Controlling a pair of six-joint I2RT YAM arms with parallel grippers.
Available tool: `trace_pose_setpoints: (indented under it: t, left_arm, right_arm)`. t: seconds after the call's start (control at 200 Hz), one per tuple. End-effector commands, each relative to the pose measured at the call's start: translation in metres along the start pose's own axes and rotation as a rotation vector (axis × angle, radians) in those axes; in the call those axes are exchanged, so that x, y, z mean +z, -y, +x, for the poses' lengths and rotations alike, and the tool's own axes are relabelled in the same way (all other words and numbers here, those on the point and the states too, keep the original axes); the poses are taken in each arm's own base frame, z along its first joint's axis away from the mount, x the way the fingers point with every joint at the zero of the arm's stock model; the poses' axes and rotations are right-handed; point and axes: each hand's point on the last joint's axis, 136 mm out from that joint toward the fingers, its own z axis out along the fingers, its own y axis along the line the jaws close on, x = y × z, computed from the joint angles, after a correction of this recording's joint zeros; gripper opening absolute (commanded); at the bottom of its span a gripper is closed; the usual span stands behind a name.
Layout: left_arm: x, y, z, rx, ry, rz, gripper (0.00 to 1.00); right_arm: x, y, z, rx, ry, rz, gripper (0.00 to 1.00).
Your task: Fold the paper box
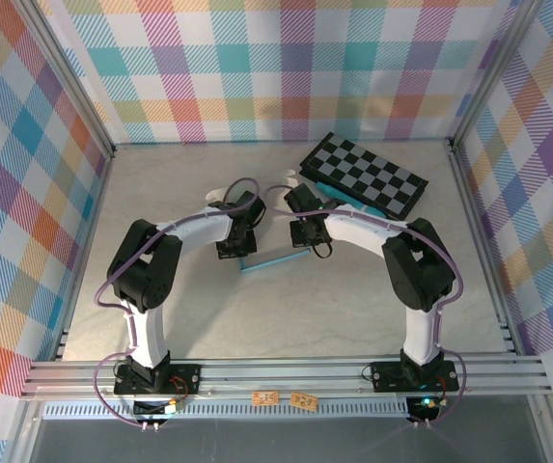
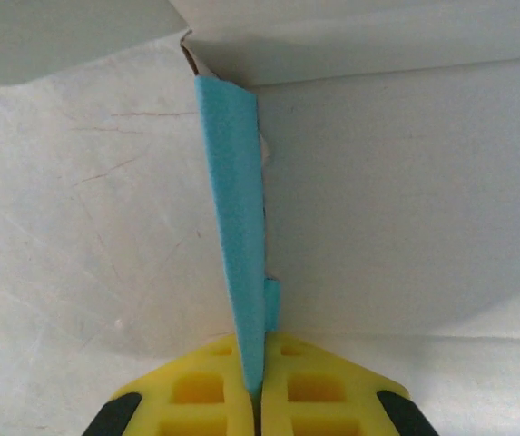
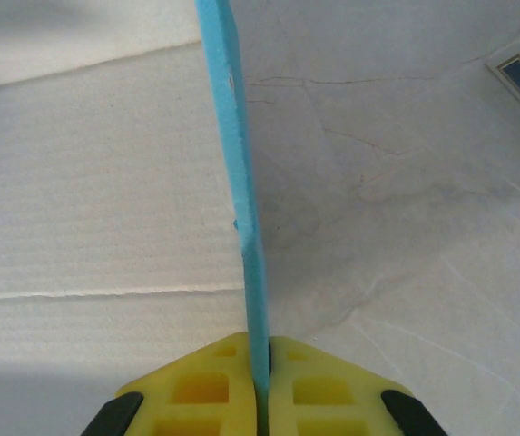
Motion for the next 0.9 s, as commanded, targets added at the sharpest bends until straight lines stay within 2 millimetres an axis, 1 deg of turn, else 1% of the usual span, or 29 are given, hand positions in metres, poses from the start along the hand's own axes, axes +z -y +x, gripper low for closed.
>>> trace_pose_setpoints:
  t: [0.0, 0.02, 0.06, 0.11, 0.24, 0.285, 0.355, 0.46, 0.545, 0.61, 0.735, 0.815, 0.855, 0.895]
  left_arm:
    - [0.016, -0.041, 0.046, 0.091, -0.161, -0.176, 0.13]
    - [0.014, -0.038, 0.045, 0.085, -0.151, -0.160, 0.17]
    - [0.012, -0.034, 0.044, 0.073, -0.139, -0.131, 0.20]
    - [0.012, -0.030, 0.044, 0.070, -0.142, -0.103, 0.21]
    - [0.015, -0.027, 0.048, 0.076, -0.176, -0.097, 0.24]
    - [0.015, -0.027, 0.049, 0.075, -0.180, -0.098, 0.23]
    - [0.016, -0.029, 0.052, 0.078, -0.190, -0.105, 0.14]
    - [0.019, -0.034, 0.056, 0.093, -0.207, -0.129, 0.12]
    - [0.020, -0.040, 0.059, 0.106, -0.214, -0.158, 0.06]
    - [0.018, -0.046, 0.057, 0.116, -0.207, -0.189, 0.00]
    - [0.012, -0.057, 0.052, 0.143, -0.196, -0.258, 0.00]
    - [0.007, -0.060, 0.048, 0.142, -0.170, -0.278, 0.00]
    - [0.007, -0.058, 0.047, 0.124, -0.153, -0.254, 0.00]
    - [0.007, -0.050, 0.047, 0.098, -0.141, -0.185, 0.00]
  right_arm:
    - [-0.021, 0.004, -0.023, 0.054, 0.095, 0.011, 0.00]
    - [-0.021, 0.004, -0.022, 0.052, 0.093, 0.010, 0.00]
    - [-0.020, 0.004, -0.022, 0.054, 0.091, 0.009, 0.00]
    - [-0.020, 0.004, -0.021, 0.054, 0.089, 0.010, 0.00]
    - [-0.018, 0.004, -0.021, 0.062, 0.087, 0.010, 0.00]
    - [-0.018, 0.003, -0.022, 0.064, 0.089, 0.008, 0.00]
    - [-0.019, 0.003, -0.022, 0.064, 0.087, 0.009, 0.00]
    - [-0.019, 0.003, -0.022, 0.066, 0.085, 0.008, 0.00]
    - [-0.018, 0.003, -0.021, 0.071, 0.083, 0.009, 0.00]
    - [-0.019, 0.003, -0.023, 0.078, 0.089, 0.009, 0.00]
    - [-0.019, 0.004, -0.023, 0.090, 0.095, 0.011, 0.00]
    - [-0.021, 0.005, -0.024, 0.101, 0.099, 0.014, 0.00]
    - [-0.021, 0.005, -0.024, 0.105, 0.100, 0.015, 0.00]
    - [-0.020, 0.005, -0.024, 0.109, 0.098, 0.016, 0.00]
